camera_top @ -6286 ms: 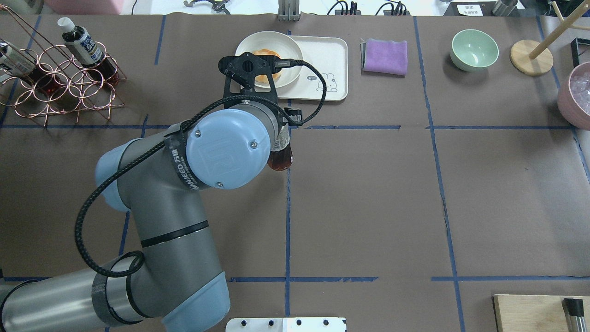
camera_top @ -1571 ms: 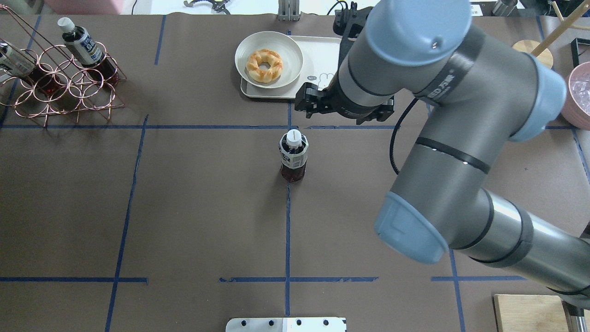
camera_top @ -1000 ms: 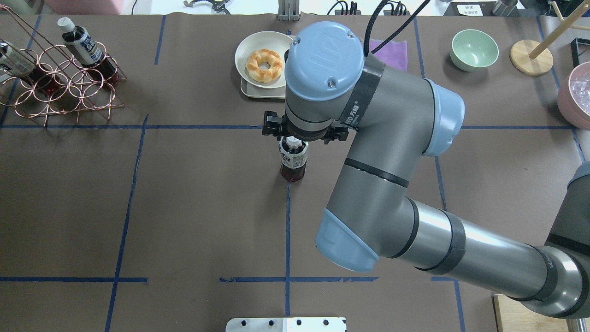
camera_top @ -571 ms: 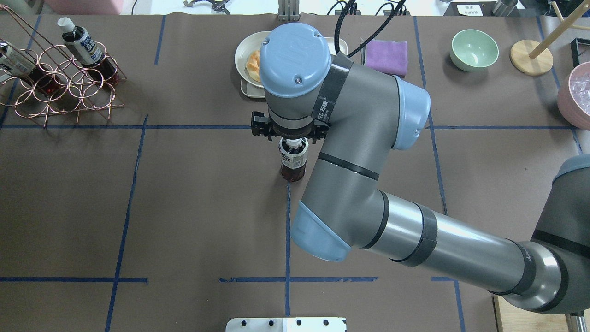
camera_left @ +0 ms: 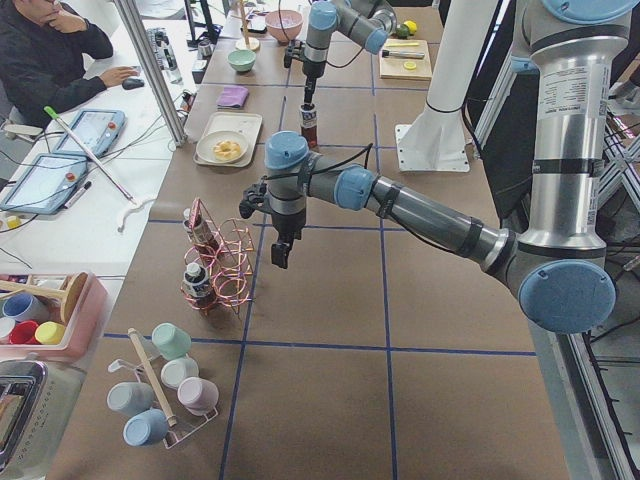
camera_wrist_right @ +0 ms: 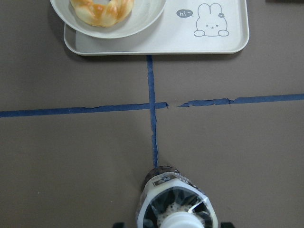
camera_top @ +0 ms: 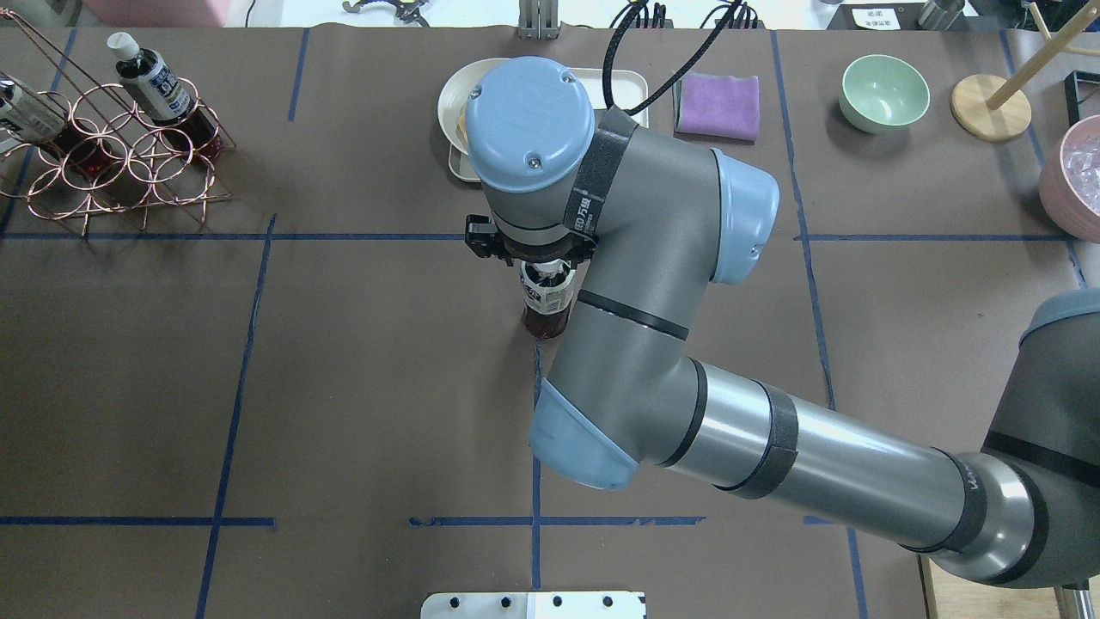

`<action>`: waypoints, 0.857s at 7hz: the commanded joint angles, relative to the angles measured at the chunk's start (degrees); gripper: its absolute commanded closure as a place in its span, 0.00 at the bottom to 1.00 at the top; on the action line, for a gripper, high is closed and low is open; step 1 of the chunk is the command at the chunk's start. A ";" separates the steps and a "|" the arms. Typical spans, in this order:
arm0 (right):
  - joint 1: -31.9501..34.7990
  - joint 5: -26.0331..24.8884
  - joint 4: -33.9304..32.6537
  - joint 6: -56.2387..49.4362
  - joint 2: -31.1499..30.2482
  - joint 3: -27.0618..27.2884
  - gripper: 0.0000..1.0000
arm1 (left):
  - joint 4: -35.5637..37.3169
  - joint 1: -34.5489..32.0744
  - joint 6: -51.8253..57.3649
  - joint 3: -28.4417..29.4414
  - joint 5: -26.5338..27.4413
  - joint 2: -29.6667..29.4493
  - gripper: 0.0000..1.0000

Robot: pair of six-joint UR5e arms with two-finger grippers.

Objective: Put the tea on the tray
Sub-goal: 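Close the right gripper on the tea bottle and lift it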

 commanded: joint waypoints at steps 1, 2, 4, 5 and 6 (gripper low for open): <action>0.03 -0.17 -0.03 -0.05 -0.08 -0.06 0.29 | 0.00 -0.03 -0.07 0.07 0.00 0.00 0.00; 0.03 -0.08 -0.12 -0.05 0.01 -0.06 0.39 | 0.00 -0.03 -0.07 0.07 0.00 0.00 0.00; 0.03 0.18 -0.47 -0.05 -0.25 0.29 0.89 | 0.00 -0.73 -0.07 -0.02 -0.09 -0.35 0.00; 0.03 0.36 -0.64 -0.05 -0.25 0.64 1.00 | 0.09 -0.91 -0.15 -0.10 -0.09 -0.61 0.00; 0.20 0.44 -1.52 -0.05 0.10 1.26 1.00 | 0.09 -0.91 -0.15 -0.19 -0.09 -0.61 0.00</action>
